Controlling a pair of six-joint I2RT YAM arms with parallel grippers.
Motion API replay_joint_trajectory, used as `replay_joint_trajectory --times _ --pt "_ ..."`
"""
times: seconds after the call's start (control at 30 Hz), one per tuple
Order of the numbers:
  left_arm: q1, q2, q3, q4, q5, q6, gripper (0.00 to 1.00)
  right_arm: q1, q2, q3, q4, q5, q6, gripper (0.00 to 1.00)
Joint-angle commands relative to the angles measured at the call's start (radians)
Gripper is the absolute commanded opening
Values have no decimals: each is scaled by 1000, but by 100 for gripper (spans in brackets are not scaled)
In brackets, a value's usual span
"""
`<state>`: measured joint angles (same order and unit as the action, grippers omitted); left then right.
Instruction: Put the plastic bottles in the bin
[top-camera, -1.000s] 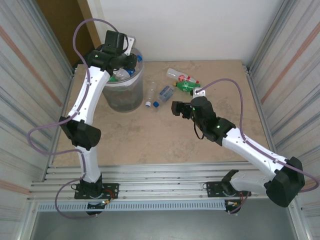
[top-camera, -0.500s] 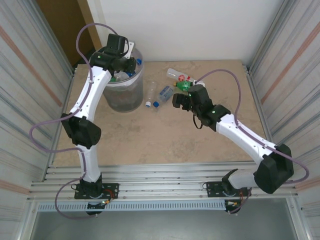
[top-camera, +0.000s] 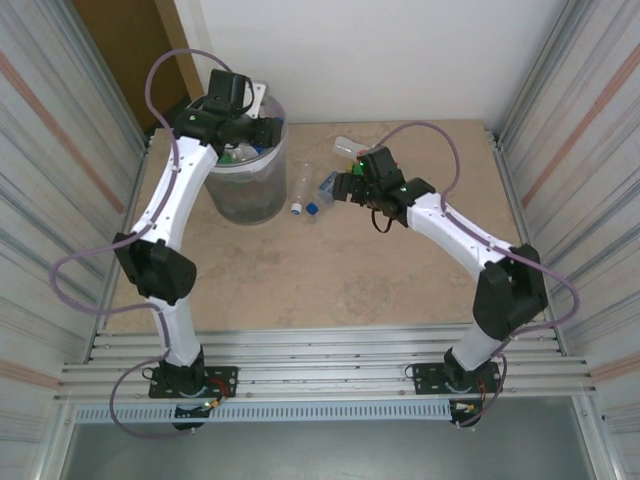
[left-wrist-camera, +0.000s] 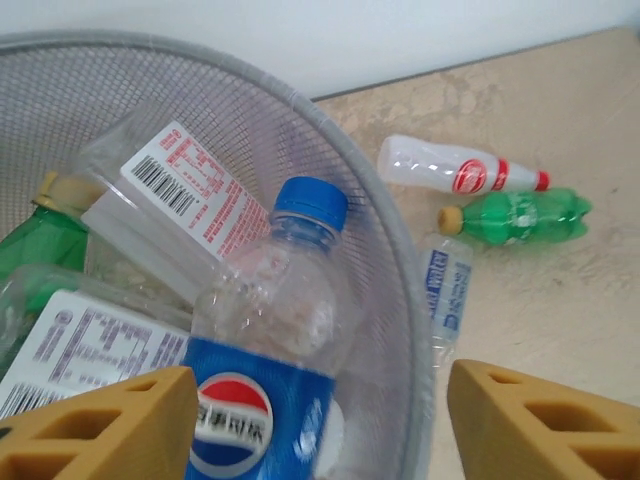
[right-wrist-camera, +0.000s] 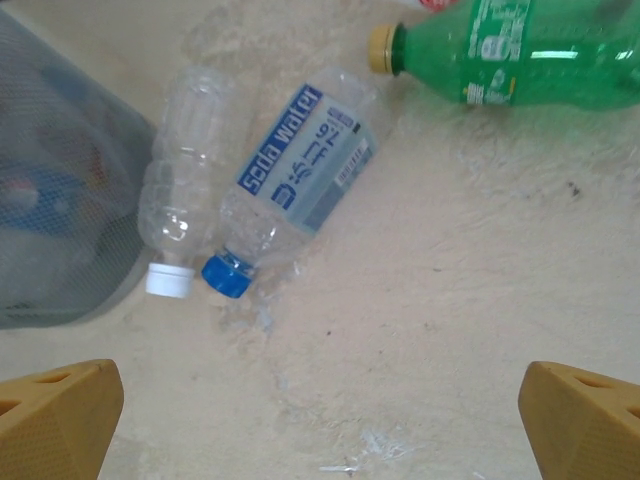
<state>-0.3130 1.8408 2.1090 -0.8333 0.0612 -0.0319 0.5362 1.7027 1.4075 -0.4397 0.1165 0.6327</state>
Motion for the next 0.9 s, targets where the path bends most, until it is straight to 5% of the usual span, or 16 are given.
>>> replay_joint_trajectory --times 0.0,0.3,0.47,0.87 --pt "7 -146 -77 105 30 -16 72 -19 74 67 -48 -66 64 99" --pt "6 -469 -524 375 37 -103 98 -19 254 201 -58 -63 126 98" --pt "7 -628 -755 510 29 -188 99 -19 360 300 -74 -36 168 99" --pt "6 -763 -976 583 -11 -272 99 -14 585 551 -108 5 209 98"
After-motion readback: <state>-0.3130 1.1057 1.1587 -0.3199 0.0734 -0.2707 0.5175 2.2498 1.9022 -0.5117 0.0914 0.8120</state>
